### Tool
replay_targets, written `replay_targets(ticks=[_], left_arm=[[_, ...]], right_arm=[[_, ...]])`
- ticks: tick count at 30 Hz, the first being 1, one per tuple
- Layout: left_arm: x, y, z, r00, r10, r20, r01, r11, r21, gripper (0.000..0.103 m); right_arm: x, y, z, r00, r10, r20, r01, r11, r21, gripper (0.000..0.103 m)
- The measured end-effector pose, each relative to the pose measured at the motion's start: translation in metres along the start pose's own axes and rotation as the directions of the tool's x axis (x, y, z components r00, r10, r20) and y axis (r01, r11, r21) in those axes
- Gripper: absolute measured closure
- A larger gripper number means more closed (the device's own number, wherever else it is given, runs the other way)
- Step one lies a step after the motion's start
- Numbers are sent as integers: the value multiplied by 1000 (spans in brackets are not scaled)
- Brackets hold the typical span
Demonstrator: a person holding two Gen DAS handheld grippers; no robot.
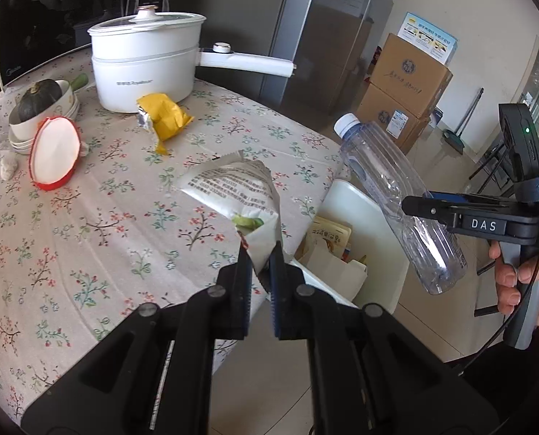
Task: Collect trash
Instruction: 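Lift the wrapper and clear bottle and carry both over the bin, then open the left gripper over the bin while the right gripper drops the bottle in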
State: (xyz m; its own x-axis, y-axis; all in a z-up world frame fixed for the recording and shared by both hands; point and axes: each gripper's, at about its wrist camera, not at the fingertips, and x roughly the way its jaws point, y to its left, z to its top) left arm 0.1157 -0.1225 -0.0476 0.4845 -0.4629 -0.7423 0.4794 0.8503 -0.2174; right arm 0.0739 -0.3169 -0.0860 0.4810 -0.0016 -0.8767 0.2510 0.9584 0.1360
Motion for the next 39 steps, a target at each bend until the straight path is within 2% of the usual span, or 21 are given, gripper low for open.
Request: replay_targets(ticks=[6,11,16,23,27,31,37,39], left_arm=[[43,-50,0,996,-77,-48,80,995,59,93],[73,-77,0,983,-164,-85,169,984,49,93],[96,-96,-3,973,-200,-113,208,976,59,93],[102,-97,-8,966,-216,-143,229,970,81,93],[105,-101,-13,951,-249,-183,268,959,89,93],[109,-101,-19,944,-253,-211,278,956,98,93],[111,-97,-19,944,-254,-210,281,953,110,92],[112,-91,-17,948,-248,-201,271,958,96,79]], right_arm=[[0,-43,-7,1000,-26,-9,27,996,85,50],[2,-61,-10,999,-35,-19,37,992,118,50],[3,-78,-10,999,-45,-20,48,986,159,50],[6,-87,-11,997,-78,-28,82,982,172,49],[3,-91,-14,996,-90,-21,92,978,187,49],[1,-96,-17,995,-101,-14,101,975,198,49],[5,-97,-23,994,-111,-17,112,974,196,49],[5,-97,-23,994,-113,-12,113,974,195,49]])
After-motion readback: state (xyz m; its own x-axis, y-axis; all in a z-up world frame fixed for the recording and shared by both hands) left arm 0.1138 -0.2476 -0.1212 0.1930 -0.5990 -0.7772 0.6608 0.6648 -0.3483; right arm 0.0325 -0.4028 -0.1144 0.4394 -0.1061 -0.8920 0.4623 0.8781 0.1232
